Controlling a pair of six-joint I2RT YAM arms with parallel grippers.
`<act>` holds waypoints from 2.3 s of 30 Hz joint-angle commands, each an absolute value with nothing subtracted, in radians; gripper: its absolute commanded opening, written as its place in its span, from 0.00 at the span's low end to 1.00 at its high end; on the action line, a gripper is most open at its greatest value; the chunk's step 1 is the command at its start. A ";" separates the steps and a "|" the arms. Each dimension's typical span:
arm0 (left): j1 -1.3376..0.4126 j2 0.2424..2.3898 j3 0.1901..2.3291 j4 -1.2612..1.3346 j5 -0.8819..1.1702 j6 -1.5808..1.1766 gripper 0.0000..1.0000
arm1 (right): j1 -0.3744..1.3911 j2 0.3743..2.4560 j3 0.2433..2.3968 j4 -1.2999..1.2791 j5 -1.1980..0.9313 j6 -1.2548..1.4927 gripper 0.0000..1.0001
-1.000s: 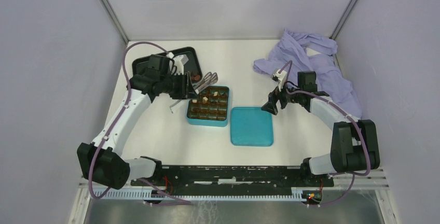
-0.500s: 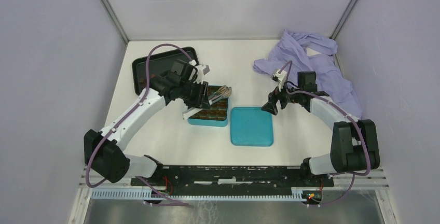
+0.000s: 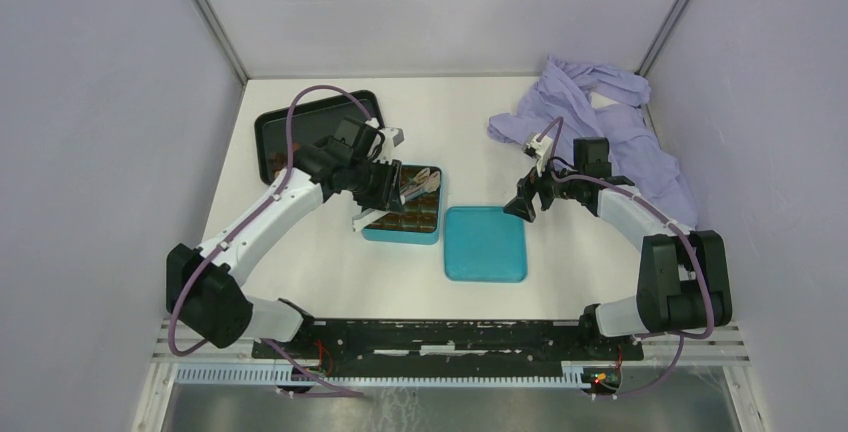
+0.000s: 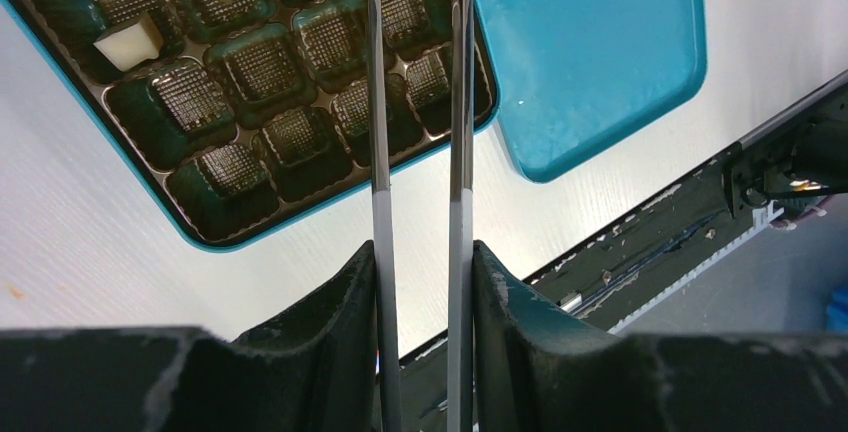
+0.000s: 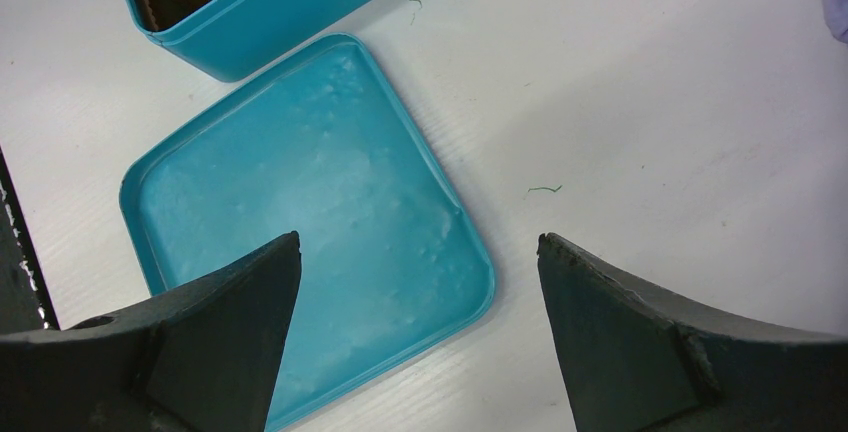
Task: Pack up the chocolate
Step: Place the fake chocolate in the packing box.
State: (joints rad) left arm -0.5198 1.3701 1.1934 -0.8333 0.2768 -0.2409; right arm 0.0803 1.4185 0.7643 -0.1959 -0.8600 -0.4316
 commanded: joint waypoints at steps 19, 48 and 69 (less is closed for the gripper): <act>-0.534 1.381 1.204 -0.819 0.236 -0.215 0.31 | 0.076 1.418 0.796 -0.179 -0.877 -0.439 0.94; -0.539 1.393 1.215 -0.836 0.233 -0.211 0.42 | 0.076 1.424 0.801 -0.179 -0.883 -0.437 0.94; -0.540 1.361 1.263 -0.827 0.215 -0.232 0.40 | 0.075 1.422 0.799 -0.179 -0.884 -0.439 0.94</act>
State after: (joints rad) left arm -0.5354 1.3960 1.2037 -0.8444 0.2337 -0.2409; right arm 0.0803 1.4208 0.7643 -0.1959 -0.8604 -0.4316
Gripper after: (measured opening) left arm 0.419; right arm 0.940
